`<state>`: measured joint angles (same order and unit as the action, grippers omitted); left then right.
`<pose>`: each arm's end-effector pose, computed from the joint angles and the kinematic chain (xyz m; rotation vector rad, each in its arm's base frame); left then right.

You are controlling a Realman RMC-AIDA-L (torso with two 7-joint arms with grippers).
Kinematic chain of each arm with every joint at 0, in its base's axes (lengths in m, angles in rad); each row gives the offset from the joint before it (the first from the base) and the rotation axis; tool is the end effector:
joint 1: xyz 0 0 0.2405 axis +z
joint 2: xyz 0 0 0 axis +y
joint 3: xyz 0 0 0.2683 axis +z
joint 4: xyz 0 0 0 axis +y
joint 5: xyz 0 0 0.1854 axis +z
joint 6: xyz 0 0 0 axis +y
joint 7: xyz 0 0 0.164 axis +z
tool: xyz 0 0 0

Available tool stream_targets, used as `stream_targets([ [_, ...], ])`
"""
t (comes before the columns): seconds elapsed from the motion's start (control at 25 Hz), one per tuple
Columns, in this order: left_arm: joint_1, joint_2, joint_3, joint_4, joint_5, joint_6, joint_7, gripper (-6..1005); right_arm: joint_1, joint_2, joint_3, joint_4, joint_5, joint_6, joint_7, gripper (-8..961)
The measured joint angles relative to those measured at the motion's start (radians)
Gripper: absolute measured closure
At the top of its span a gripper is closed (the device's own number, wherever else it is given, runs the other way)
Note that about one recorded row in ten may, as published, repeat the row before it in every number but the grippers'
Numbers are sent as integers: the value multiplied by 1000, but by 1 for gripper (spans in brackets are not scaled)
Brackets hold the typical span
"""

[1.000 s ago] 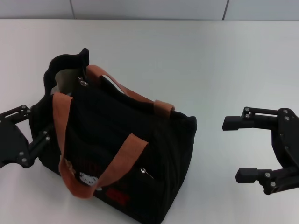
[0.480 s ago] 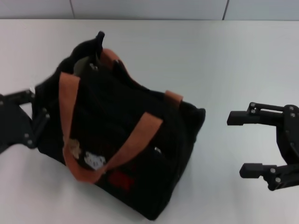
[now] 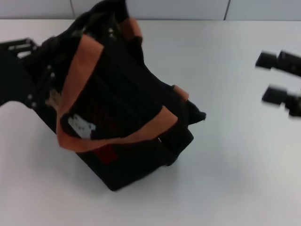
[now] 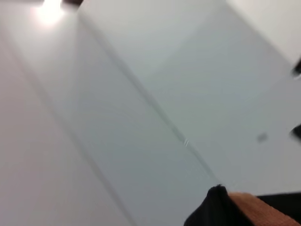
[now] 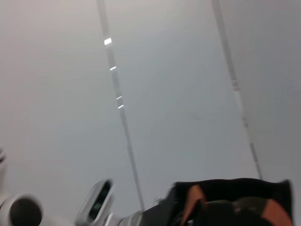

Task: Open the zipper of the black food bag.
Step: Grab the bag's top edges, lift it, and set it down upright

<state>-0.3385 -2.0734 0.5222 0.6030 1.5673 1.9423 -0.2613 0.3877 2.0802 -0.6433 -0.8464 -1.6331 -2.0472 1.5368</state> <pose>-0.2450 0.2646 0.0492 -2.0188 0.6460 -0.8865 0.2083 0.2603 0.0480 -2.7018 0.4544 1.3597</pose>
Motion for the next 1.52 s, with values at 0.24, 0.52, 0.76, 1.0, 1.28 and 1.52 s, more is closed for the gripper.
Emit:
stream_targets([
  [0.24, -30, -1, 100, 89, -11, 19, 104, 846, 73, -4, -27, -183, -2, -4, 338, 118],
  [0.52, -30, -5, 146, 79, -16, 16, 216, 850, 157, -3, -225, -350, -43, 103, 697, 118],
  [0.76, -24, -6, 163, 60, -24, 20, 255, 851, 192, 2, -318, -337, -71, 242, 812, 119],
  [1.0, -23, -7, 185, 61, -26, 27, 266, 851, 226, 1, -346, -293, -71, 329, 877, 121],
  [1.28, -23, -7, 223, 59, -35, 26, 291, 852, 261, -1, -420, -236, -99, 420, 918, 123],
  [1.52, -21, -7, 235, 61, -38, 34, 296, 859, 305, -2, -436, -232, -183, 443, 965, 152],
])
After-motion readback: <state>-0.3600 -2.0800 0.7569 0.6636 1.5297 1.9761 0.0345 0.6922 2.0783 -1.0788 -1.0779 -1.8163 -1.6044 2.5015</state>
